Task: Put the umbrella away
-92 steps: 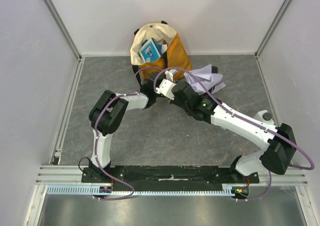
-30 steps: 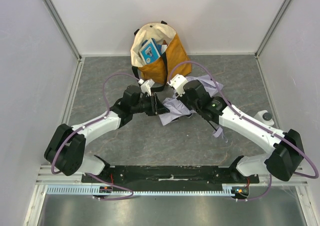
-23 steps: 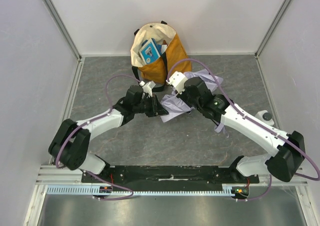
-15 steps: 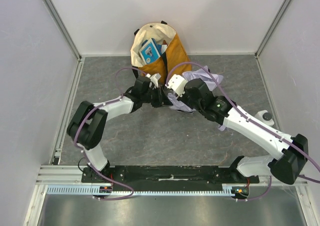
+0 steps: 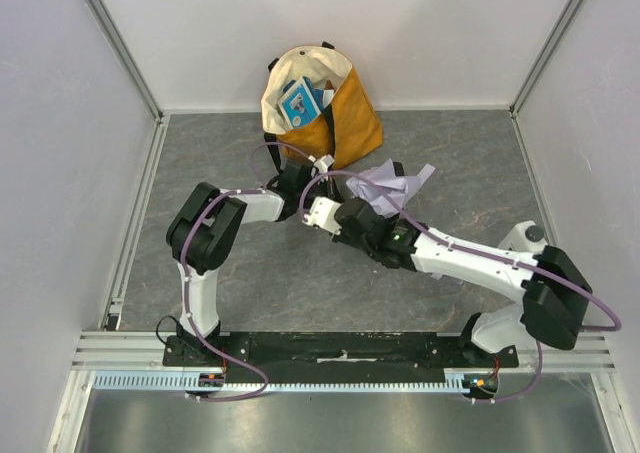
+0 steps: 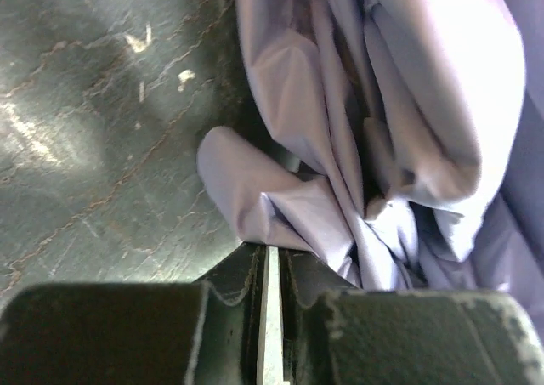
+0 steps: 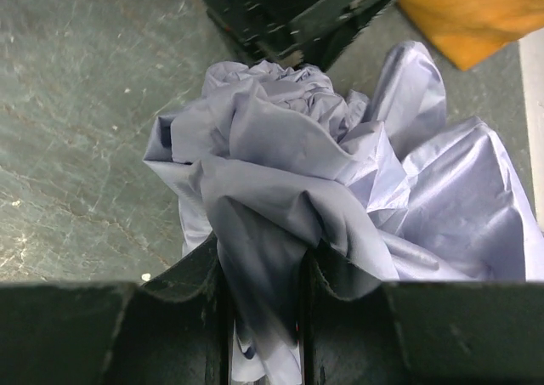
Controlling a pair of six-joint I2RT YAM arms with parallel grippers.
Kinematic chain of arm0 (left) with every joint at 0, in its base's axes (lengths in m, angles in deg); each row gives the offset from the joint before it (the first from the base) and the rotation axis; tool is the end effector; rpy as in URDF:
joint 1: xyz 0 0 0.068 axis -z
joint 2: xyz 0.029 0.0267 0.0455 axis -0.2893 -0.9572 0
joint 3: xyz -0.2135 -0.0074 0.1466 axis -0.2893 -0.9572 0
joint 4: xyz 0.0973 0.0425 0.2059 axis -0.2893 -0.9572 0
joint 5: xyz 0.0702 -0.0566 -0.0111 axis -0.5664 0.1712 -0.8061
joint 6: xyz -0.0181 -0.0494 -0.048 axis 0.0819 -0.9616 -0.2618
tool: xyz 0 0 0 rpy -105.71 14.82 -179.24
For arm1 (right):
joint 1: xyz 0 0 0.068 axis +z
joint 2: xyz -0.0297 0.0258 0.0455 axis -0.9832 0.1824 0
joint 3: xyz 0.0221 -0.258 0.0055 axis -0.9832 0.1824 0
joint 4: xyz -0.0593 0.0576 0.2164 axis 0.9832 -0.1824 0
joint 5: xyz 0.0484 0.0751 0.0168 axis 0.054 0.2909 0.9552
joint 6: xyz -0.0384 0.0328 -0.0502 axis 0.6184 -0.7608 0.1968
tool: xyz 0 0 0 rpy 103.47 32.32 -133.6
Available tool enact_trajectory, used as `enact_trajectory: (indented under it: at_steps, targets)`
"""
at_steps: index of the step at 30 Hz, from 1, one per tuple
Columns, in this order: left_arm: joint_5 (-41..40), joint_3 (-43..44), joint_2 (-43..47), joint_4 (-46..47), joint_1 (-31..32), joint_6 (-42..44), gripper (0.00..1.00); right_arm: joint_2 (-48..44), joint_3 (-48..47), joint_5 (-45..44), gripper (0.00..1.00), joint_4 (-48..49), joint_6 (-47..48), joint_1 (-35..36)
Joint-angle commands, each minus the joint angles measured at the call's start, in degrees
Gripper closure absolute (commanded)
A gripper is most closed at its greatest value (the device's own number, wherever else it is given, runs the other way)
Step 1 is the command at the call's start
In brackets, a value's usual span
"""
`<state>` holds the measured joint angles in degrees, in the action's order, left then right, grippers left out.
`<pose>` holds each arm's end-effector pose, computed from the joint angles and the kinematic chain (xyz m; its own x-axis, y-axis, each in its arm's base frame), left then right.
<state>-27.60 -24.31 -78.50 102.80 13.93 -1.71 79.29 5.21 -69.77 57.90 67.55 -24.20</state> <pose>0.3296 -0.2362 0.1446 -0.9321 -0.0862 -0.3517 0.2541 0.5362 -0.8049 0.1836 0.2274 0.2460 -0.1149 -0.8207 -0.5597 -0.7212 0.4564 -0.5212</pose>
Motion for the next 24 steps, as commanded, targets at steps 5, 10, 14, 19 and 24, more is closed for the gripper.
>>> enact_trajectory:
  at_steps: [5,10,14,19,24]
  targets:
    - [0.0,0.3,-1.8,0.2,-0.3,4.3,0.88,6.5,4.6,2.1,1.0,6.7,-3.2,5.4]
    - [-1.0,-0.1,-1.5,-1.7,-1.6,6.3,0.88,10.2,5.4,10.2,1.0,4.2,-3.8,5.9]
    - [-4.3,0.2,0.0,-7.4,-3.1,7.6,0.87,15.6,4.4,18.1,1.0,1.9,-4.4,5.8]
    - [-5.7,-3.1,4.6,-9.3,-6.3,5.6,0.82,22.4,1.8,22.0,1.0,1.4,-8.2,5.9]
    - [-4.7,-3.6,9.3,-12.0,-7.6,6.0,0.79,23.5,-0.4,27.5,1.0,1.0,-10.4,4.2]
